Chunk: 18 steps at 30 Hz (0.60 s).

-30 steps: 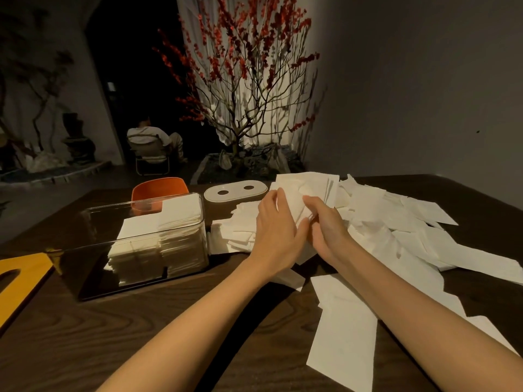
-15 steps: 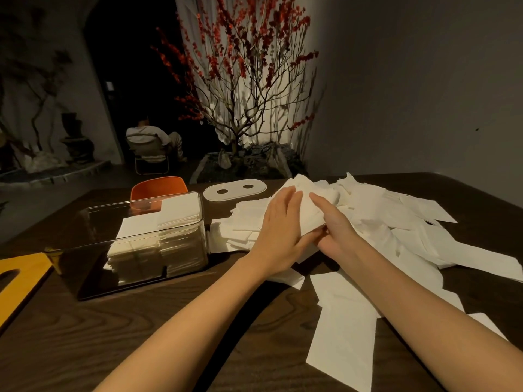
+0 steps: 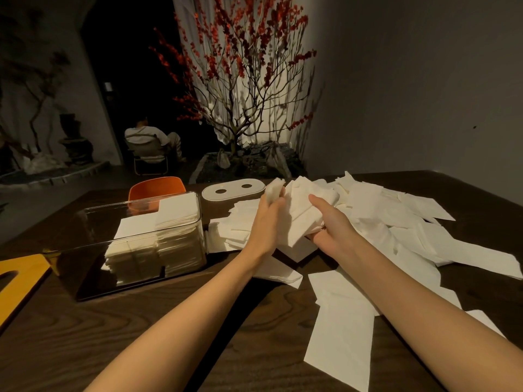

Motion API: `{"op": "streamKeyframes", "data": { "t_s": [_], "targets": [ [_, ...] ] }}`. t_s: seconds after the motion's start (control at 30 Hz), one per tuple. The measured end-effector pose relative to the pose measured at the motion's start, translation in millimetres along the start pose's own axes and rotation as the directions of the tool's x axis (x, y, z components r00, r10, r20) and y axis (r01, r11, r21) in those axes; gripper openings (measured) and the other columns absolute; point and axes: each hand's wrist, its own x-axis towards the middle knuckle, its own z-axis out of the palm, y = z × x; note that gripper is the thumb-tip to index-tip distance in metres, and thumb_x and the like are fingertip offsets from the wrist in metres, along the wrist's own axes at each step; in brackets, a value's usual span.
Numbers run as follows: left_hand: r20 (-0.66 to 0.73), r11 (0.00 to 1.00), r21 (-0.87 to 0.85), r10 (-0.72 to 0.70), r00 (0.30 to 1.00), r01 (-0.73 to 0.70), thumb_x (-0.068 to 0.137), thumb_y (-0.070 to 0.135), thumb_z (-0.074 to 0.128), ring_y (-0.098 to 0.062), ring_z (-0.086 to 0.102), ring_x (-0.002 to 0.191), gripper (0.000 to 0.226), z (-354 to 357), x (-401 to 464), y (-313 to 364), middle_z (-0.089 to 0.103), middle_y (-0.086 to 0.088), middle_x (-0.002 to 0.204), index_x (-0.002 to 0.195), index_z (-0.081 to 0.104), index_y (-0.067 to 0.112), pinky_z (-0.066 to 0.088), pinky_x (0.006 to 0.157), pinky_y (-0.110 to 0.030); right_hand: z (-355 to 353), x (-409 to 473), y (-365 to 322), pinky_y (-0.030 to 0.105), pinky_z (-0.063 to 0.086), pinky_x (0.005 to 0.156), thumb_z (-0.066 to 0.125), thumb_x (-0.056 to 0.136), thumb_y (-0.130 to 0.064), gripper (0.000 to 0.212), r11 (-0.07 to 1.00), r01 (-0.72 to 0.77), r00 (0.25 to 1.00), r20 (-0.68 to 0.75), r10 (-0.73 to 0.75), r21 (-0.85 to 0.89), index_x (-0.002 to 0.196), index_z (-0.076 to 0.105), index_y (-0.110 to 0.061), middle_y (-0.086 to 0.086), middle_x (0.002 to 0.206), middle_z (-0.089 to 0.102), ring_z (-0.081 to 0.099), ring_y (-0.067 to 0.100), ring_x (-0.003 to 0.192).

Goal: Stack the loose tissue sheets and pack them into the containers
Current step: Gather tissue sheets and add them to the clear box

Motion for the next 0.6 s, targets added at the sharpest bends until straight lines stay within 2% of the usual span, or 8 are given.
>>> {"op": "streamKeyframes", "data": {
  "t_s": [0.07,0.13,0.2,0.3,0.4,0.47,0.53,0.6],
  "targets": [
    [-0.108,0.999,0.027,-0.013,0.994,0.016,0.098,0.042,0.041,-0.02,0.045,0.121,0.051,-2.6,1.7,3.4,0.049,-0.002,0.132,0.14,0.043,0.013,0.039,0.097,-0.022,-0.2,2.3,0.9,0.048,0.048,0.098,0.066,0.089,-0.029,0.036,0.997,0.024,0.999,-0.04,-0.027,-0.079,0.117,0.046,-0.019,0.006,0.105,0.062,0.059,0.027,0.106],
    [-0.187,0.985,0.161,0.097,0.978,-0.067,0.103,0.026,0.034,-0.014,0.045,0.111,0.036,-7.4,1.1,4.6,0.052,0.003,0.118,0.131,0.047,0.008,0.039,0.088,-0.016,1.8,2.6,2.5,0.049,0.049,0.096,0.066,0.087,-0.036,0.042,0.984,0.057,0.995,-0.07,-0.07,-0.167,0.119,0.047,-0.018,0.006,0.107,0.062,0.059,0.027,0.106],
    [-0.117,0.882,0.415,0.296,0.948,-0.225,0.095,0.023,0.03,-0.016,0.043,0.117,0.045,-14.2,0.1,0.7,0.049,-0.002,0.126,0.136,0.042,0.008,0.037,0.103,-0.027,2.3,3.6,5.3,0.049,0.049,0.095,0.069,0.077,-0.047,0.063,0.963,0.081,0.992,-0.071,-0.102,-0.255,0.128,0.047,-0.016,0.007,0.114,0.062,0.058,0.028,0.105],
    [0.037,0.732,0.617,0.342,0.939,-0.29,0.084,0.024,0.028,-0.021,0.038,0.127,0.063,-15.8,-1.2,-7.6,0.041,-0.009,0.14,0.145,0.032,0.009,0.033,0.109,-0.036,5.5,0.3,9.5,0.049,0.048,0.096,0.069,0.073,-0.049,0.071,0.942,0.102,0.992,-0.036,-0.119,-0.319,0.131,0.048,-0.013,0.009,0.113,0.063,0.059,0.029,0.105],
    [0.102,0.685,0.655,0.338,0.936,-0.319,0.088,0.027,0.031,-0.022,0.039,0.125,0.056,-9.2,-3.7,-10.1,0.042,-0.009,0.139,0.141,0.036,0.01,0.035,0.107,-0.039,11.9,-6.1,9.9,0.046,0.047,0.099,0.064,0.087,-0.041,0.049,0.935,0.112,0.993,-0.002,-0.12,-0.337,0.123,0.048,-0.012,0.009,0.116,0.061,0.058,0.027,0.108],
    [0.118,0.703,0.646,0.293,0.949,-0.297,0.098,0.034,0.038,-0.021,0.034,0.132,0.052,-6.5,-3.8,-8.6,0.036,-0.005,0.146,0.145,0.029,0.015,0.028,0.11,-0.034,11.5,-4.5,8.9,0.043,0.045,0.102,0.063,0.089,-0.041,0.055,0.94,0.105,0.994,0.018,-0.105,-0.324,0.133,0.046,-0.012,0.009,0.122,0.059,0.056,0.024,0.112],
    [0.161,0.742,0.617,0.207,0.965,-0.263,0.098,0.039,0.047,-0.018,0.026,0.137,0.06,-9.8,-2.5,-5.4,0.028,-0.002,0.151,0.148,0.022,0.019,0.024,0.109,-0.033,9.3,-6.5,5.0,0.04,0.044,0.104,0.064,0.087,-0.042,0.064,0.945,0.098,0.995,0.046,-0.088,-0.311,0.139,0.041,-0.012,0.007,0.129,0.056,0.054,0.022,0.116],
    [0.215,0.768,0.57,0.202,0.955,-0.291,0.094,0.039,0.05,-0.018,0.029,0.134,0.06,-13.2,-2.0,-2.0,0.032,-0.002,0.147,0.145,0.025,0.021,0.026,0.108,-0.034,6.6,-9.0,0.1,0.035,0.046,0.101,0.065,0.088,-0.04,0.063,0.961,0.09,0.992,0.108,-0.064,-0.263,0.138,0.042,-0.011,0.004,0.129,0.057,0.056,0.019,0.114]
  ]
}}
